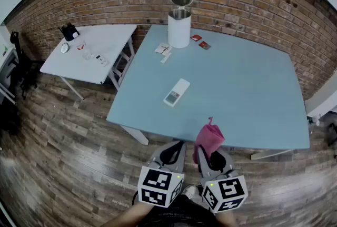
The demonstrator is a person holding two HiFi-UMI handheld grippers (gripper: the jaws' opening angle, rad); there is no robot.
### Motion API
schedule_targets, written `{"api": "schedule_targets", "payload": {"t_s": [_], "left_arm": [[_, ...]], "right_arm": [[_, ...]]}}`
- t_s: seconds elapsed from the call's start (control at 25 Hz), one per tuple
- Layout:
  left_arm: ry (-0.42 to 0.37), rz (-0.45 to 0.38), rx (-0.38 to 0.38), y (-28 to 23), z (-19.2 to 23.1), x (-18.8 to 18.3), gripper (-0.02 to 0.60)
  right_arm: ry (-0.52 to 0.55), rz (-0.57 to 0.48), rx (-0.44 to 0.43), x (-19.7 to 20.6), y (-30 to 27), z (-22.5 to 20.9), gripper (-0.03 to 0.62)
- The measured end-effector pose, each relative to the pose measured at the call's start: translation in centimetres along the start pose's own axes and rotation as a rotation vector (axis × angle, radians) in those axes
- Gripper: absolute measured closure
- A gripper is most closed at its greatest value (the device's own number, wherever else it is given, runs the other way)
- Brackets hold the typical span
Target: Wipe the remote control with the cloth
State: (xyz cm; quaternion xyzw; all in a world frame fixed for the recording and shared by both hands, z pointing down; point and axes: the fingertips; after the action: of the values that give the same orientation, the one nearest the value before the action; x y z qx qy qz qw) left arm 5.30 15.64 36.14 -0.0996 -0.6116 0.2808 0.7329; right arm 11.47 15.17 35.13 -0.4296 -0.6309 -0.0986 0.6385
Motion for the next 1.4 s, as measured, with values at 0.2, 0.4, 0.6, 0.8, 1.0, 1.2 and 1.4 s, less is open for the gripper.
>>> {"api": "schedule_targets", "payload": {"t_s": [0.2,0.4,0.6,0.8,1.0,1.2,1.4], "left_arm": [[0.002,0.019,-0.02,-1.8,-0.7,0.4,0.583],[0.039,-0.01,-0.031,-3.1,-1.2,0.5,0.581],[0.056,0.02,-0.09,-4.3,-0.9,1.4,0.581],[0.064,0.019,-0.121,-5.3,-0.1,1.3,0.581],[0.08,0.024,-0.153,-7.0,2.5,1.3,0.581],[0.07,0.061,-0.146,-9.8,5.8,1.3,0.548],[0.055,0.124,-0.128,-12.5,9.9,1.7,0.529]], "right_arm": [[-0.022,-0.019,-0.023,-0.1,-0.2,-1.5,0.537],[-0.032,0.006,-0.059,0.7,-0.1,-3.4,0.536],[-0.022,0.023,-0.094,1.3,-0.2,-4.7,0.536],[-0.02,0.039,-0.117,1.6,-1.4,-5.3,0.536],[-0.022,0.057,-0.121,1.8,-4.0,-5.7,0.536],[-0.021,0.104,-0.093,1.8,-7.9,-6.5,0.536],[-0.012,0.161,-0.067,1.3,-12.0,-6.4,0.534]]}}
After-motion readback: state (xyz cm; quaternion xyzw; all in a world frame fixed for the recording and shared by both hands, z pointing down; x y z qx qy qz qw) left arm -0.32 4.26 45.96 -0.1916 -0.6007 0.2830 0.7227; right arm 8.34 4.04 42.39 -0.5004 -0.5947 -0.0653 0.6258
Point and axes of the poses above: the fingertips, and each gripper's own axes: y backward along the fingers, z to its left, x out of its underside, and after that the axes turned 6 degrees about z, right-handed
